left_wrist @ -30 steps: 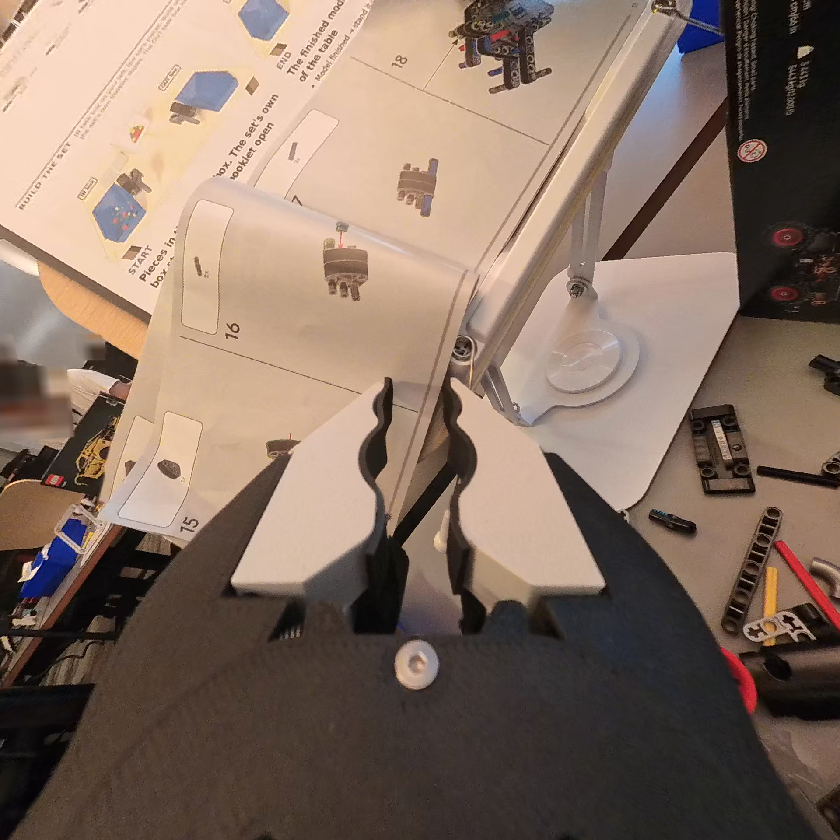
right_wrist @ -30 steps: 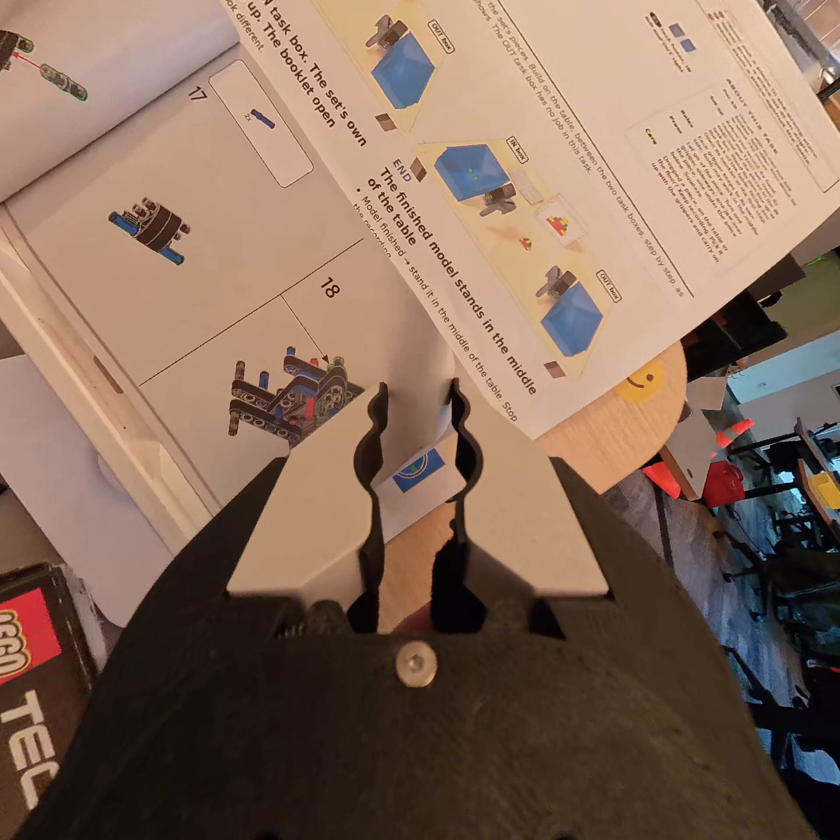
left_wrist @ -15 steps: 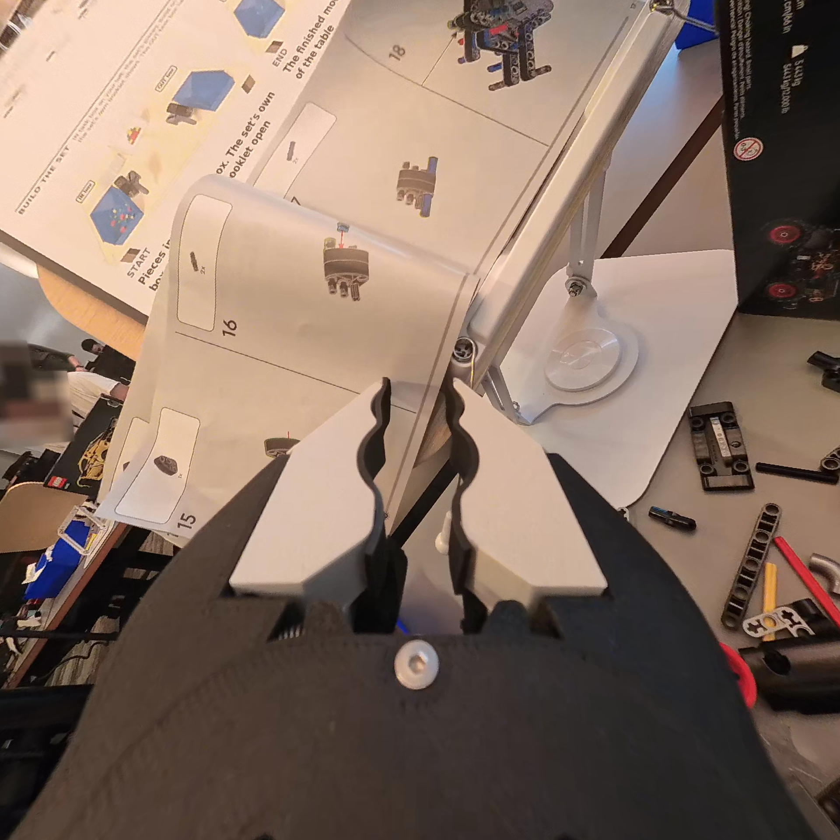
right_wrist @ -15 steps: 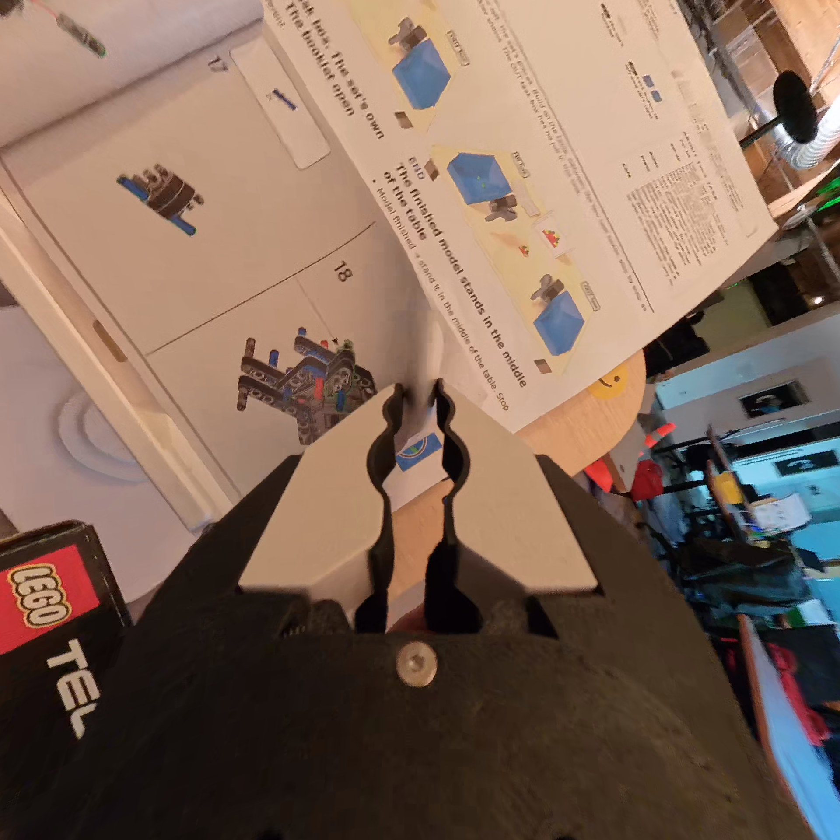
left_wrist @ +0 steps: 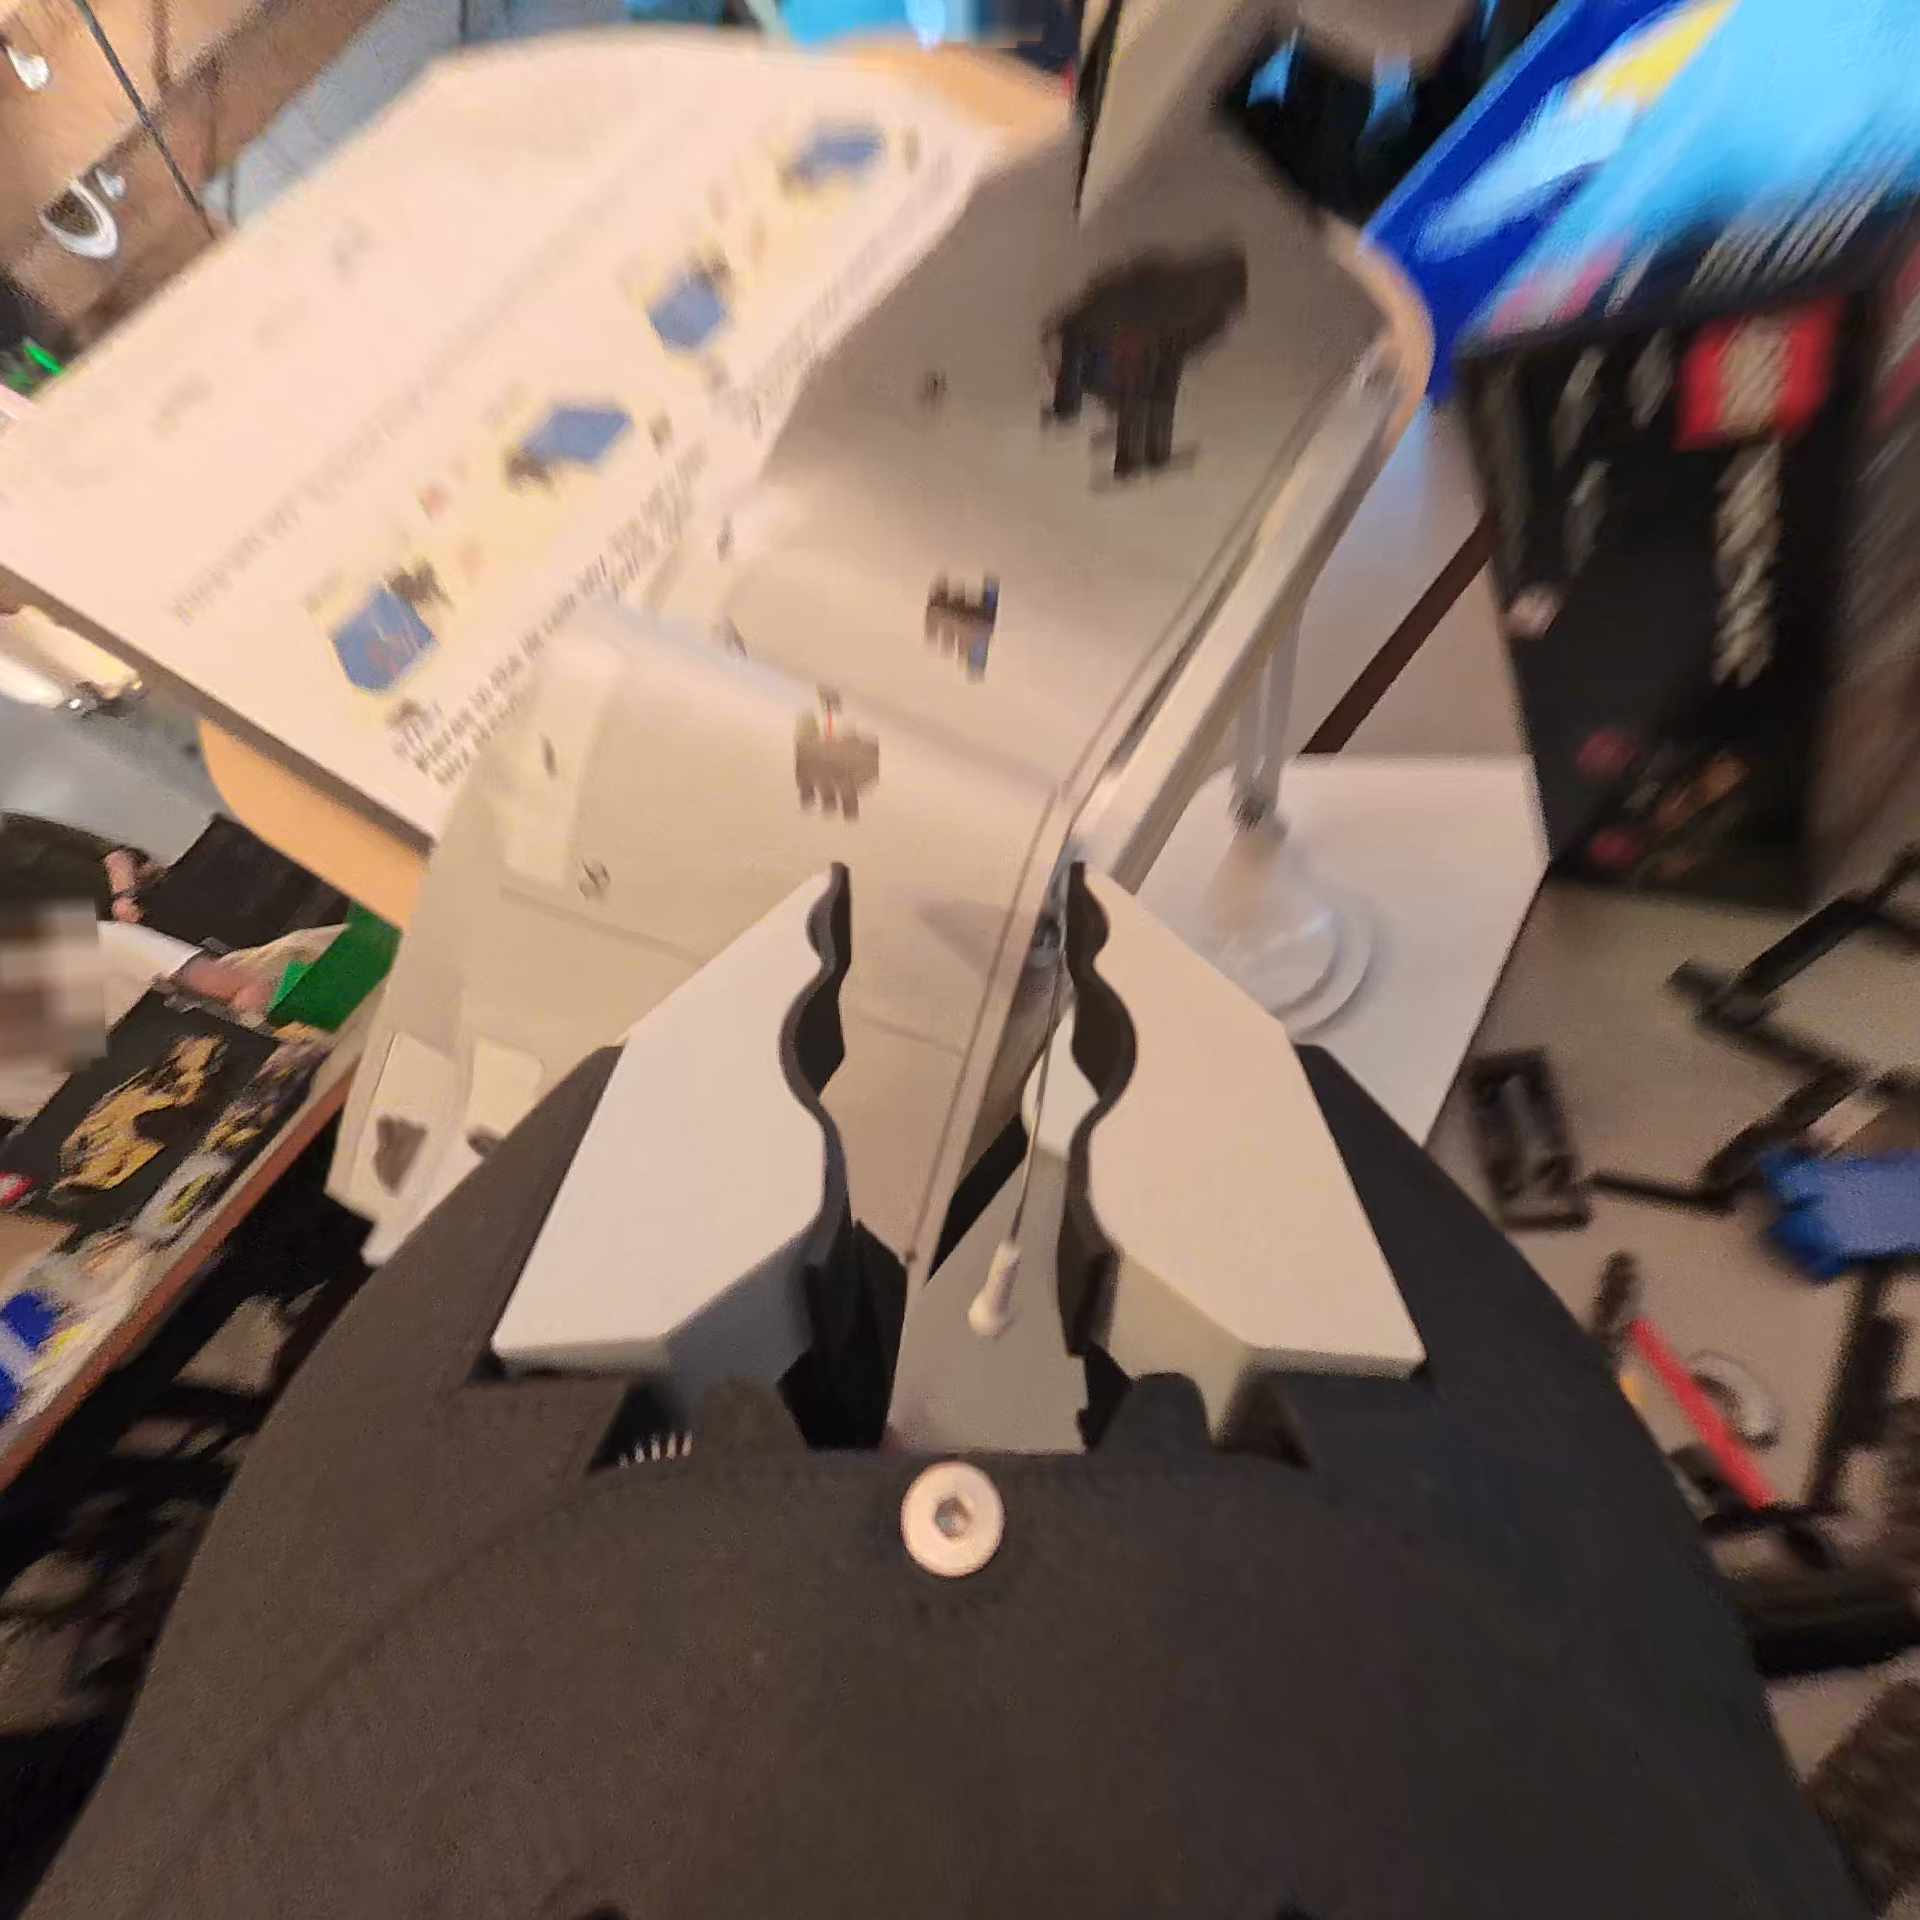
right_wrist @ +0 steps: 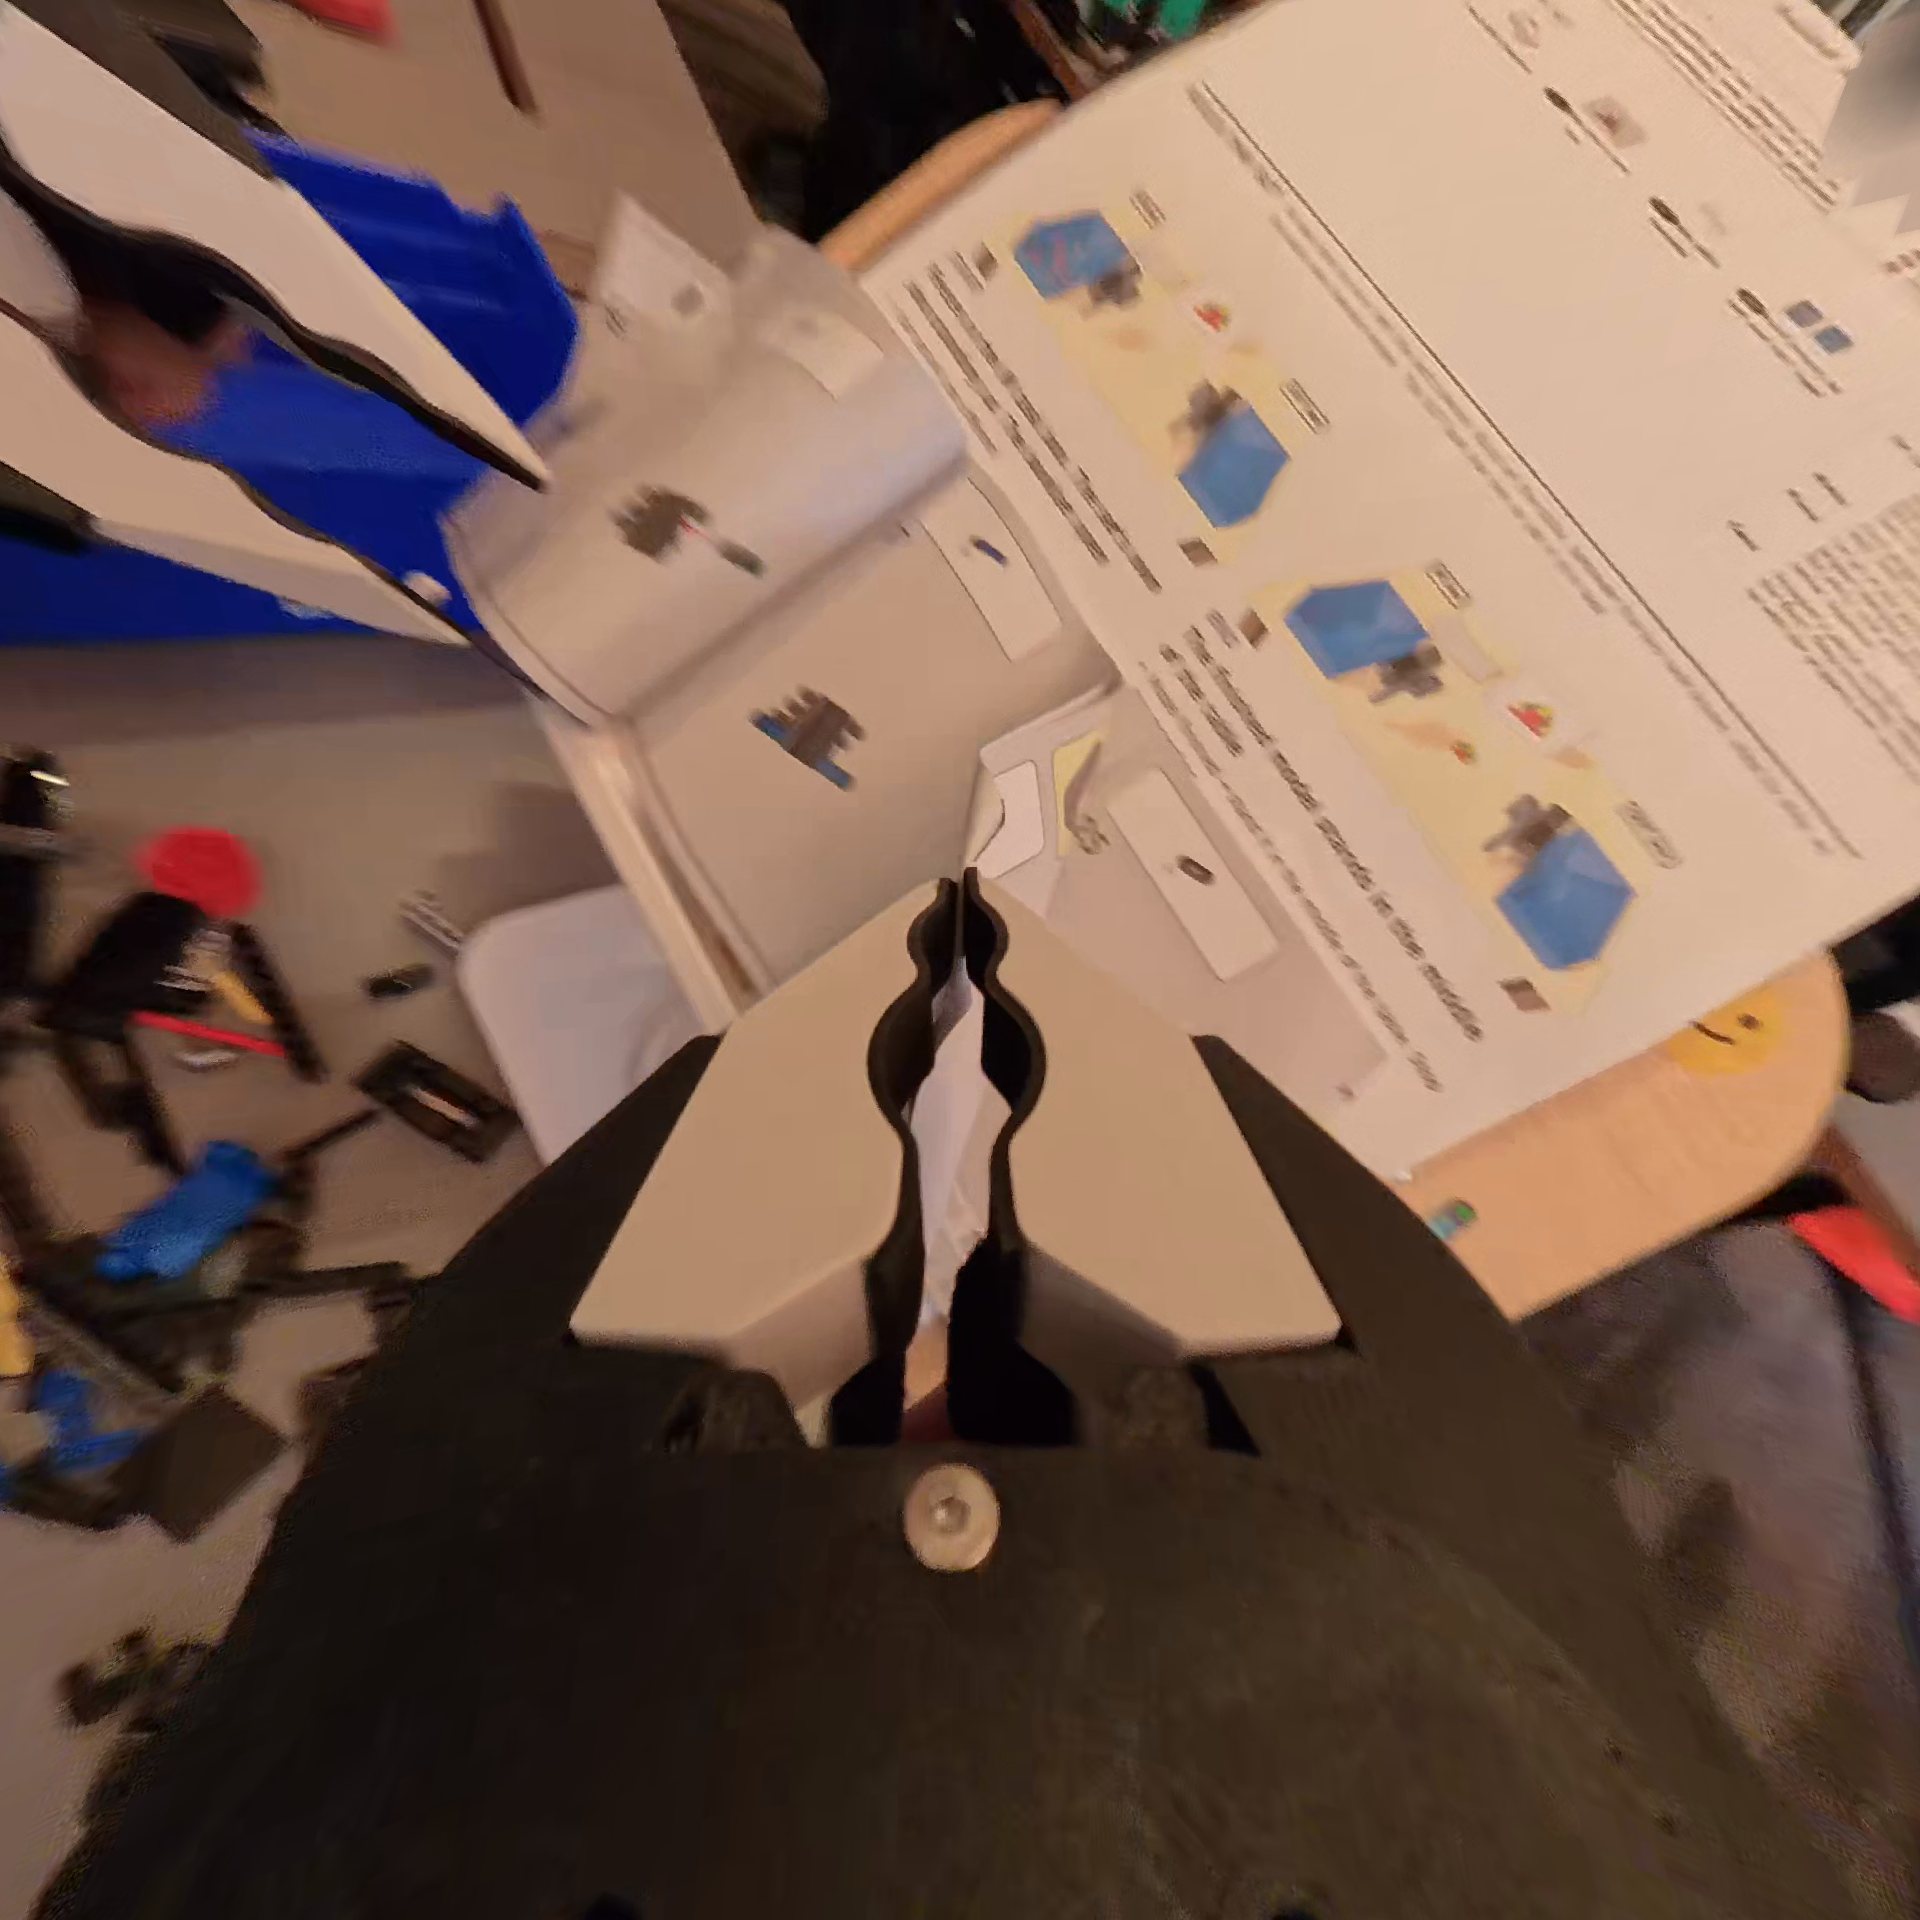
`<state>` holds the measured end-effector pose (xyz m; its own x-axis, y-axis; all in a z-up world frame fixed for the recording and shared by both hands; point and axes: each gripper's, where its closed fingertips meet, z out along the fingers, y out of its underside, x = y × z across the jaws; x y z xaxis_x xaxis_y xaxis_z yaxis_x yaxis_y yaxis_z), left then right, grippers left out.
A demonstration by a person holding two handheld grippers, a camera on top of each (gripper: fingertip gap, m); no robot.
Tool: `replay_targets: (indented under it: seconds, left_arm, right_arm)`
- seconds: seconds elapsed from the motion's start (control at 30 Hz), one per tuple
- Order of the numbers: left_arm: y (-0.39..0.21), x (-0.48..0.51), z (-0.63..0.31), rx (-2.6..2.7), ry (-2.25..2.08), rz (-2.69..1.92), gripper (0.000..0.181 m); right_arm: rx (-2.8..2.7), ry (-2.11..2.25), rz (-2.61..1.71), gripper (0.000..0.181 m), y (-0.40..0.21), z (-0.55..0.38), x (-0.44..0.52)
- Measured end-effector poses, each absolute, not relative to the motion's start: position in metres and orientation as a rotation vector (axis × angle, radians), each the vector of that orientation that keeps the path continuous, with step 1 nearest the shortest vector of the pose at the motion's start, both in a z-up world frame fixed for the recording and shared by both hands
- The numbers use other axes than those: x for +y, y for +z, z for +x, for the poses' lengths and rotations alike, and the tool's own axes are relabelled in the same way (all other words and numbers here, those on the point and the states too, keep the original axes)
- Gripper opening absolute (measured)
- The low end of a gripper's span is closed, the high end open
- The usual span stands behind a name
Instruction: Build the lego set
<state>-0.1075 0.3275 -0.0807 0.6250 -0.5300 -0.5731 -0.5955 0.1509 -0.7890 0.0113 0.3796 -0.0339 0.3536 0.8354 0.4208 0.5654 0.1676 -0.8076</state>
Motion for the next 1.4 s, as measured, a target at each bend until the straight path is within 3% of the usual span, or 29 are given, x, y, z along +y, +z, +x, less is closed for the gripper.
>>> replay_targets:
  seconds: [0.43, 0.7, 1.17, 1.4]
  left_arm:
    - [-0.045, 0.312, -0.009, 0.883, -0.516, -1.45, 0.059]
    - [-0.044, 0.316, -0.017, 0.769, -0.566, -1.408, 0.038]
    - [-0.037, 0.302, -0.021, 0.795, -0.877, -1.336, 0.025]
    - [-0.037, 0.299, -0.027, 0.804, -0.954, -1.318, 0.002]
  right_arm:
    - [-1.225, 0.705, -1.487, 0.002, -0.009, -0.049, 0.328]
    - [-1.164, 0.779, -1.484, 0.003, -0.007, -0.054, 0.329]
    - [-1.121, 0.869, -1.49, 0.005, 0.0, -0.049, 0.33]
    - [-1.094, 0.921, -1.49, 0.007, 0.004, -0.047, 0.332]
